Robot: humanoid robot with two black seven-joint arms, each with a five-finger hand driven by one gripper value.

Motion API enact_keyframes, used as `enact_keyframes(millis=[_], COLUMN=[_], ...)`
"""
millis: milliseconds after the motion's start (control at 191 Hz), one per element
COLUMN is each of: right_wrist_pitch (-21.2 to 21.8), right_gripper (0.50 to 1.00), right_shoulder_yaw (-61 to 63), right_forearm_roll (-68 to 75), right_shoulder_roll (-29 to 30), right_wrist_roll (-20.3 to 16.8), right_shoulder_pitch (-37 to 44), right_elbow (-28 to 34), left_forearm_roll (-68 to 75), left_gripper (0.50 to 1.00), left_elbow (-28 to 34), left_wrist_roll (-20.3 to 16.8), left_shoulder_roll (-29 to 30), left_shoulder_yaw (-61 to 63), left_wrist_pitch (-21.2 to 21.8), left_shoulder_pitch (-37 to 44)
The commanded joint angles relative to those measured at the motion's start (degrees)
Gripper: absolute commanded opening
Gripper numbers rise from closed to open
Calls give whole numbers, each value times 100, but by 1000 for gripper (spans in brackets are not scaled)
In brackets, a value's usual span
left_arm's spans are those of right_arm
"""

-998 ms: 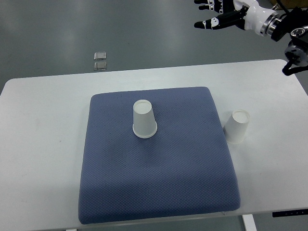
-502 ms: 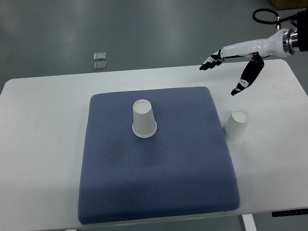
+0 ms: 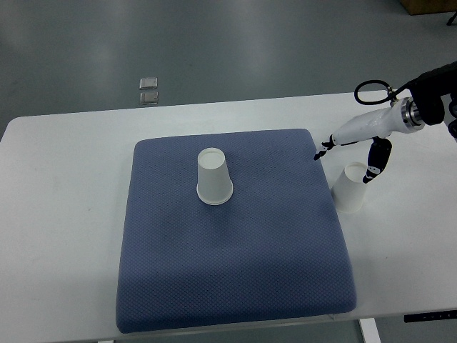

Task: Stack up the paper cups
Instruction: 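Close the right hand fingers around the white cup beside the pad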

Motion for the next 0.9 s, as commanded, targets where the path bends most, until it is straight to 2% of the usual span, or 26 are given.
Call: enact_keyframes(millis=[0, 340, 789, 894], right_wrist_pitch=[-130, -622, -877, -877], right_gripper=[899, 897, 891, 872], right_shoulder_yaw=[-1, 8, 34, 34], right_forearm_roll=[-57, -162, -180, -232], right_shoulder_roll=[29, 152, 451, 459], right_wrist_roll=[-35, -35, -35, -35], right_shoulder_pitch=[-139, -702, -974, -992], right_elbow=[-89, -590, -809, -897], left_forearm_roll=[0, 0, 0, 0], left_gripper=[1000, 1000, 1000, 1000], left_elbow=[-1, -1, -1, -1], left_wrist_roll=[0, 0, 0, 0], left_shoulder_roll=[0, 0, 0, 0], left_shoulder_yaw=[0, 0, 0, 0], left_wrist_pitch=[-2, -2, -3, -3], left_shoulder_pitch=[0, 0, 0, 0])
